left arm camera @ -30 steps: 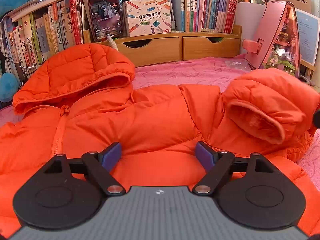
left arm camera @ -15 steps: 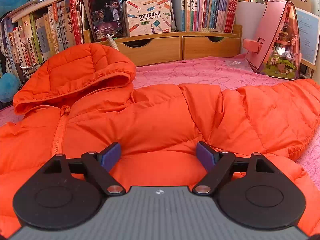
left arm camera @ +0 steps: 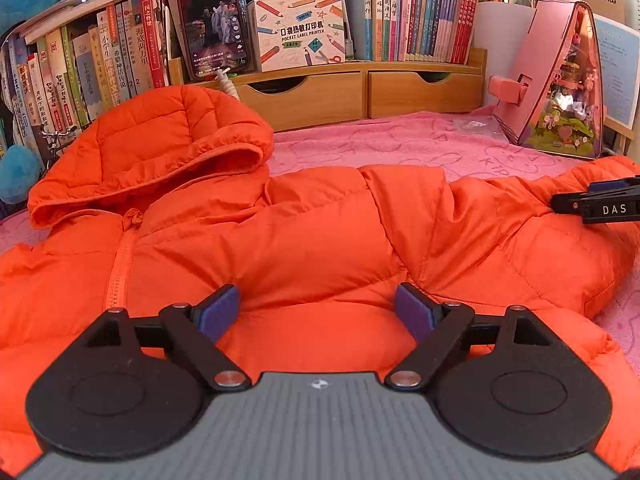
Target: Fold clothes
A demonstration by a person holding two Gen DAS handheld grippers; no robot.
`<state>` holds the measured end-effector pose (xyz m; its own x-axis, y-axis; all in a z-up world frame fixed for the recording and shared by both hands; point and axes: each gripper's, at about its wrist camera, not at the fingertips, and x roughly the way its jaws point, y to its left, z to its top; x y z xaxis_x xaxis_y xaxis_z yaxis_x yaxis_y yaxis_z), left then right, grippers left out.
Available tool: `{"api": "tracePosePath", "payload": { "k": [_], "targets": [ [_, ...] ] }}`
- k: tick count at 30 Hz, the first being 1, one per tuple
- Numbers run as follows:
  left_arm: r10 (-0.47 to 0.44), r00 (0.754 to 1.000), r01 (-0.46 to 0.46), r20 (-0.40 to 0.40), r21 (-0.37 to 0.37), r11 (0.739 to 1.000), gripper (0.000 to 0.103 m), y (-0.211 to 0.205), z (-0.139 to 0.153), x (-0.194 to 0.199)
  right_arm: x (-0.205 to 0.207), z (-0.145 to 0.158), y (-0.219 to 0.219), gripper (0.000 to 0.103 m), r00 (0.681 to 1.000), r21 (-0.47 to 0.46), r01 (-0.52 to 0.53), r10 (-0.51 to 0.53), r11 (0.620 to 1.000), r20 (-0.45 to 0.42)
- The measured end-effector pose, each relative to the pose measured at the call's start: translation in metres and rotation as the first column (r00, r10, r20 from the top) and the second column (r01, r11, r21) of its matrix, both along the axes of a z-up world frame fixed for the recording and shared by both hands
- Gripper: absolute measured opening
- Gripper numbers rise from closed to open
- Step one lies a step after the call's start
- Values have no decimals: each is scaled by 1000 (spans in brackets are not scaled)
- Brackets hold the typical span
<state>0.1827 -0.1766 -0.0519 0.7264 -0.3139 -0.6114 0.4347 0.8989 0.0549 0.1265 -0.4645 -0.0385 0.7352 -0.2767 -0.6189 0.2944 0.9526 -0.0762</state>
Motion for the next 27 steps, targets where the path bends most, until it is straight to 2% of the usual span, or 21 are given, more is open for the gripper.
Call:
{"api": "tracePosePath", "payload": {
  "k": [3, 7, 9, 11, 13, 15, 17, 20, 21, 24, 25, 26, 27],
  "targets": [
    [-1, 1000, 1, -1, 0, 1000, 87, 0, 0, 0, -11, -2, -46, 75, 992, -43, 126, -126, 991, -7],
    [0, 1000, 0, -1, 2, 1000, 87, -1, 0, 0, -15, -6, -93, 76, 962, -97, 270, -272, 958, -11],
    [1, 1000, -1, 0, 5, 1000, 88, -1, 0, 0, -14, -6, -98, 75, 939, -139, 339, -343, 931, -5],
    [2, 1000, -2, 3, 9, 1000, 88, -2, -1, 0, -15, -1, -84, 73, 934, -169, 355, -358, 919, 16],
    [2, 1000, -2, 4, 12, 1000, 88, -2, -1, -1, -20, 6, -56, 73, 956, -183, 294, -290, 938, 46],
    [3, 1000, -3, 5, 14, 1000, 88, -2, -1, -1, -22, 15, -21, 73, 983, -169, 179, -170, 969, 68],
    [3, 1000, -3, 7, 16, 1000, 88, -3, -1, -1, -25, 24, 17, 76, 996, -123, 36, -26, 992, 81],
    [4, 1000, -4, 5, 12, 1000, 88, -2, -1, 0, -27, 28, 67, 78, 984, -2, -163, 162, 987, 75],
    [4, 1000, -4, 5, 17, 1000, 88, 0, 1, -1, -27, 25, 78, 78, 978, 14, -198, 197, 980, 63],
    [0, 1000, -1, 9, 38, 999, 88, 8, 6, -4, -28, 15, 102, 80, 970, -15, -244, 244, 970, 0],
    [2, 1000, -3, 9, 40, 999, 88, 15, 9, -6, -29, 9, 104, 85, 973, -68, -231, 229, 971, -35],
    [8, 1000, -8, 7, 39, 999, 88, 24, 12, -8, -31, 4, 98, 97, 979, -83, -203, 200, 976, -43],
    [25, 1000, -25, 10, 39, 999, 88, 38, 16, -10, -34, 1, 87, 101, 986, -67, -165, 163, 984, -35]
  ]
}}
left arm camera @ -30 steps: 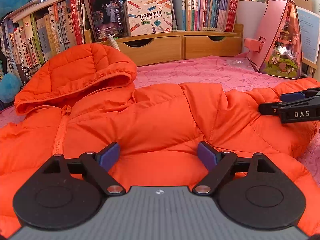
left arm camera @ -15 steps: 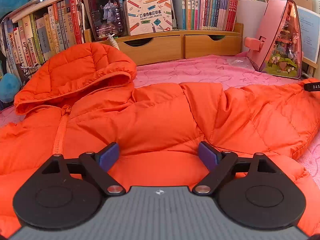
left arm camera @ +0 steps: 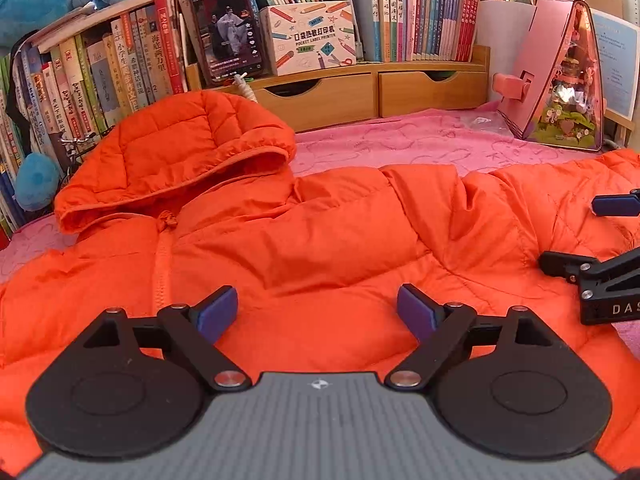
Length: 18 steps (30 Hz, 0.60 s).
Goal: Fold clothes
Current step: 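Move the left gripper to the other sleeve end beside the jacket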
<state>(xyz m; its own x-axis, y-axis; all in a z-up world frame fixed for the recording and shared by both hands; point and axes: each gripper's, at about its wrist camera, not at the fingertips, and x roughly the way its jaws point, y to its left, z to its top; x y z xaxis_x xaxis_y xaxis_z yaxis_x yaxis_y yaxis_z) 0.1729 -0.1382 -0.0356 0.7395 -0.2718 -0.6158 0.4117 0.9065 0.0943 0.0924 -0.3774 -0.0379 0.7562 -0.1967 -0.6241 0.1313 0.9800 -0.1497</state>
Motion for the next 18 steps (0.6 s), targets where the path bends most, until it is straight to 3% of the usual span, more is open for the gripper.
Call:
{"api": "tracePosePath", "payload": {
  "k": [4, 6, 9, 12, 14, 18],
  "targets": [
    [101, 994, -101, 34, -6, 995, 88, 67, 16, -13, -11, 6, -29, 93, 971, -5, 237, -237, 971, 12],
    [166, 985, -167, 54, 0, 986, 88, 99, 19, -22, -25, 17, -17, 92, 970, -6, 235, -234, 972, 63],
    [257, 964, -260, 69, 40, 965, 88, 136, 13, -34, -38, 37, 26, 92, 985, 45, 117, -122, 992, 119],
    [309, 948, -315, 77, 79, 946, 89, 157, -2, -38, -38, 51, 94, 97, 989, 45, -72, 65, 996, 135],
    [324, 943, -328, 73, 62, 942, 90, 166, -6, -40, -33, 53, 149, 98, 967, 2, -225, 223, 974, 126],
    [334, 940, -338, 69, 57, 939, 93, 169, -9, -40, -31, 34, 220, 100, 909, -133, -396, 409, 908, 84]
  ]
}}
